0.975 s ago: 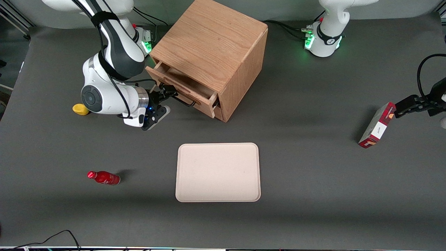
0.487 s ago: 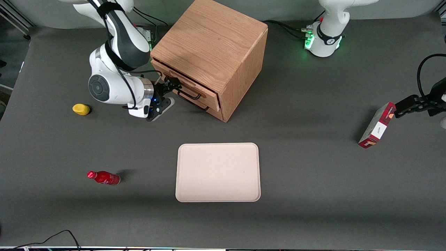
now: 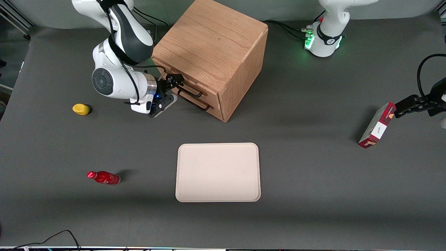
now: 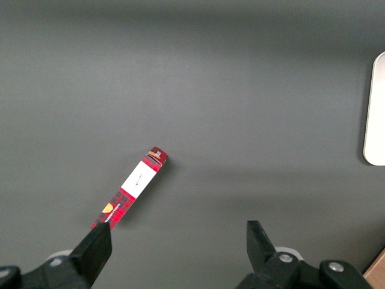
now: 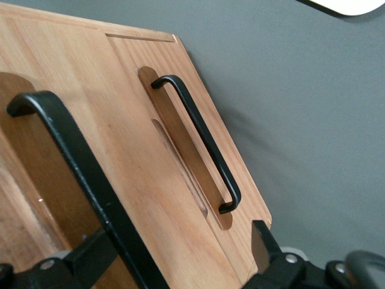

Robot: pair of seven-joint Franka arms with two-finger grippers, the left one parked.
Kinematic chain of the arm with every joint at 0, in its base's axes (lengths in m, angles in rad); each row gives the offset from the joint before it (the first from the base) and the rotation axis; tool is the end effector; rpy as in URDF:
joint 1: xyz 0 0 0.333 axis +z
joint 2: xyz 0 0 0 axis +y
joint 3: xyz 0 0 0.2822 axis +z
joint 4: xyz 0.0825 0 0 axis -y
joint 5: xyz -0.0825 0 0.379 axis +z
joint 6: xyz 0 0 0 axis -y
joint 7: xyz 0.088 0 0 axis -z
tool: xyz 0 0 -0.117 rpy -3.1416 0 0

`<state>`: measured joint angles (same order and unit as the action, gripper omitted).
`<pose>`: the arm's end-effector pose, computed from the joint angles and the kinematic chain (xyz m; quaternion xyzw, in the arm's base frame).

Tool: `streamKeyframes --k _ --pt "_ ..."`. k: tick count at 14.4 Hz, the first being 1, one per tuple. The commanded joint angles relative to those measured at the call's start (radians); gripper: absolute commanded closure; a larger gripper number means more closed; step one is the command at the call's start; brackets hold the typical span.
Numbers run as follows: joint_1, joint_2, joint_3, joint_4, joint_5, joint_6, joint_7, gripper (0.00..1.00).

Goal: Close top drawer

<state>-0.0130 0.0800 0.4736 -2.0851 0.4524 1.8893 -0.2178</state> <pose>0.4523 0.2642 0.3402 -0.9392 -0.2294 0.1570 0.2019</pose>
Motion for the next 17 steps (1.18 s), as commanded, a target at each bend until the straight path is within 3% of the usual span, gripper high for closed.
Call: streamKeyframes --k 1,6,7,10,12,15,17 --pt "-0.011 -0.012 0.014 0.045 -0.004 -0.021 0.017 0.00" --pt "-0.024 -0.025 -0.009 0.244 -0.082 -0.196 0.024 0.00" --pt "-0.024 -0.043 -0.010 0.316 -0.153 -0.246 0.034 0.00" --pt "-0.027 -0.055 -0.013 0.520 -0.240 -0.399 0.329 0.00" --pt "-0.027 -0.052 -0.029 0.653 -0.338 -0.493 0.449 0.00" --pt "-0.025 -0.107 -0.078 0.698 -0.501 -0.506 0.530 0.00" --pt "-0.025 -0.140 -0.143 0.698 -0.511 -0.501 0.543 0.00"
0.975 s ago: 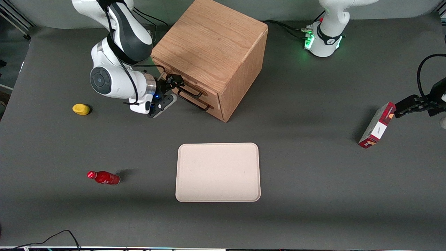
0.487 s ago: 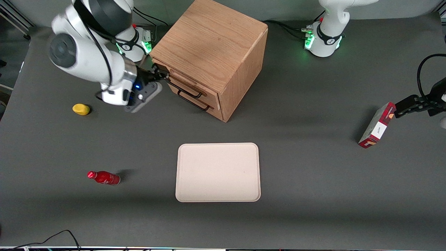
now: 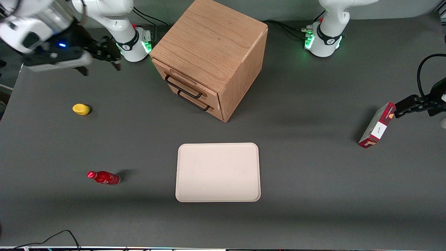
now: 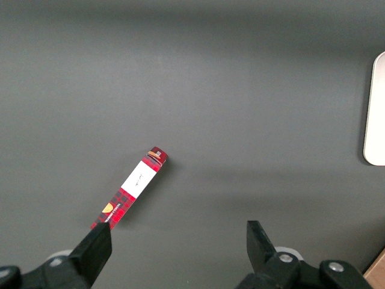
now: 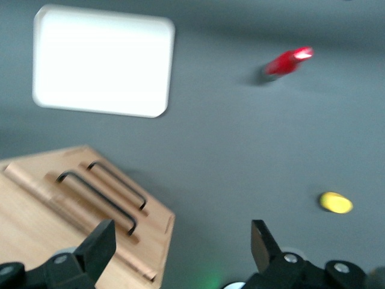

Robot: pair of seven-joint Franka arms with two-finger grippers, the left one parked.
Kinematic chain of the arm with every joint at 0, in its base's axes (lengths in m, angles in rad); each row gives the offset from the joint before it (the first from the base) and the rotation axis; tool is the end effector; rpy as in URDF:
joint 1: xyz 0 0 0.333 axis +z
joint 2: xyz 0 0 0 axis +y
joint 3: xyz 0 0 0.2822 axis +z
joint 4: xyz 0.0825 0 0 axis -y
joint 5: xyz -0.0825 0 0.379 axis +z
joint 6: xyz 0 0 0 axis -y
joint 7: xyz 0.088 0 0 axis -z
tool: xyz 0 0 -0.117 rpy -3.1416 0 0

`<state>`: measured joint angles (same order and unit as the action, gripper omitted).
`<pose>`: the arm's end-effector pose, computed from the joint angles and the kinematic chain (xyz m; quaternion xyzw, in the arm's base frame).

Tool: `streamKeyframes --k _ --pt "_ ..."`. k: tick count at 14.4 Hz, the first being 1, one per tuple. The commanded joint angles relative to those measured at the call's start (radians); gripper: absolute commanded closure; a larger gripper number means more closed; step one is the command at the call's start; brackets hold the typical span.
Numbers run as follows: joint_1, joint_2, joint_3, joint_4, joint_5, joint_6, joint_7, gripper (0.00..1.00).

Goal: Close top drawer

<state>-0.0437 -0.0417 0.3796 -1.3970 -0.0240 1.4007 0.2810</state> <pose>0.4879 0.1723 0.6657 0.9993 0.0252 0.0261 0.0121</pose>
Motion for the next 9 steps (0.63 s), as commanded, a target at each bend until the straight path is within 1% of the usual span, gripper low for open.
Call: streamKeyframes --k 1,3,4,5,7,8,9 --pt "0.005 -0.024 -0.100 0.007 -0.030 -0.020 0.047 0.00" --pt "0.005 -0.041 -0.178 -0.052 -0.024 0.003 0.044 0.00" --pt "0.005 -0.052 -0.201 -0.089 -0.022 0.026 0.041 0.00" --pt "0.004 -0.072 -0.212 -0.158 -0.014 0.074 0.038 0.00" --pt "-0.013 -0.131 -0.238 -0.300 0.036 0.194 0.000 0.00" --pt "-0.015 -0.148 -0.248 -0.338 0.054 0.219 -0.025 0.00" --pt "-0.015 -0.147 -0.252 -0.342 0.056 0.219 -0.028 0.00"
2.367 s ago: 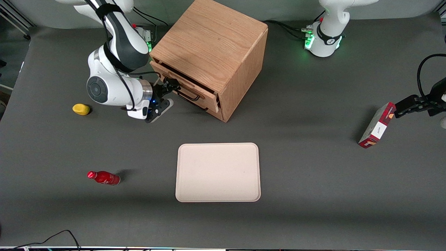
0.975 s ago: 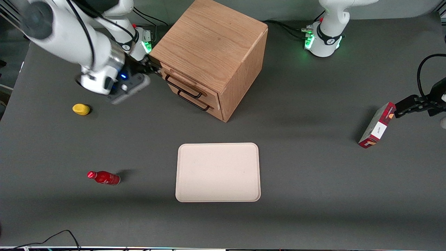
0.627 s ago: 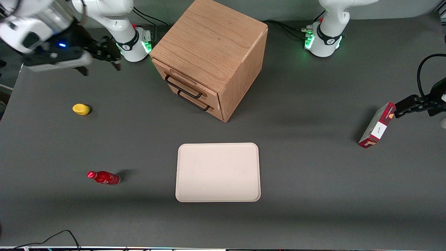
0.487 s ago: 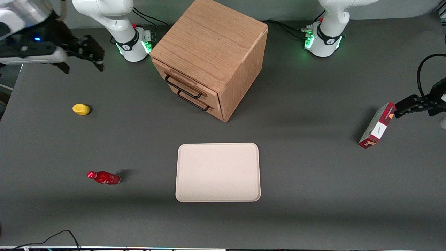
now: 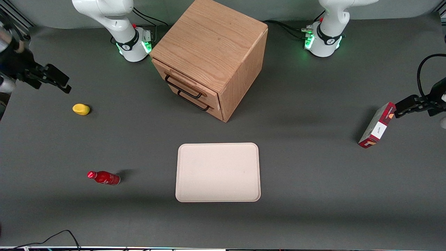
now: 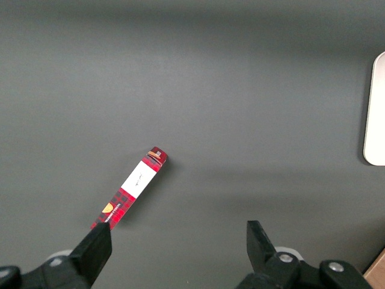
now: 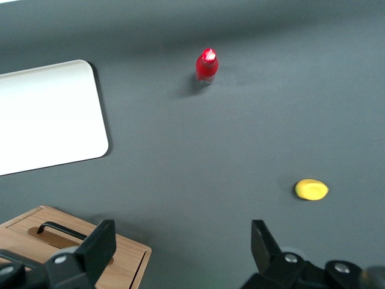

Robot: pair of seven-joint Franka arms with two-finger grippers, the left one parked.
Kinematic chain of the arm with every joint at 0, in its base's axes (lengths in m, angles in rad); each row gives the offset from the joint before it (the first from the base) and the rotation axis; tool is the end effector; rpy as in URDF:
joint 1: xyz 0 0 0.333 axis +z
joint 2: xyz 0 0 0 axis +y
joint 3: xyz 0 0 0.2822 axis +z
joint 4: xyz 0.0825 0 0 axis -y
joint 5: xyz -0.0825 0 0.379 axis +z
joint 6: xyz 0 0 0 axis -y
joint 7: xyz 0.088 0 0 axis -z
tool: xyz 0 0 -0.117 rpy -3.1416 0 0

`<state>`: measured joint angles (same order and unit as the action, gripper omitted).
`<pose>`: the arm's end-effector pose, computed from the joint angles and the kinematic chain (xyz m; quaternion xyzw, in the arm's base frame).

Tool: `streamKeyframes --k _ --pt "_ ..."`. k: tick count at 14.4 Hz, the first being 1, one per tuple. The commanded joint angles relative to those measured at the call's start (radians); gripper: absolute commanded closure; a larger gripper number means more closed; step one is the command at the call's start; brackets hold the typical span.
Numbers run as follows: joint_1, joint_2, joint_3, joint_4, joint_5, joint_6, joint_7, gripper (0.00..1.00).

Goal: Close top drawer

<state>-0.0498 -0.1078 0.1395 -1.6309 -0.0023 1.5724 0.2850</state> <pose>0.5178 0.0500 0.6098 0.9949 -0.0977 0.0253 0.0040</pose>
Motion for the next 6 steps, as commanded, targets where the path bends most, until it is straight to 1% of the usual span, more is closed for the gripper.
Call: streamKeyframes --k 1,4,6 --pt "-0.009 -0.078 -0.011 -0.104 0.034 0.040 -0.032 0.00" --pt "-0.005 -0.050 -0.008 -0.058 0.034 0.028 -0.027 0.00" --pt "-0.005 -0.041 -0.008 -0.047 0.034 -0.011 -0.030 0.00"
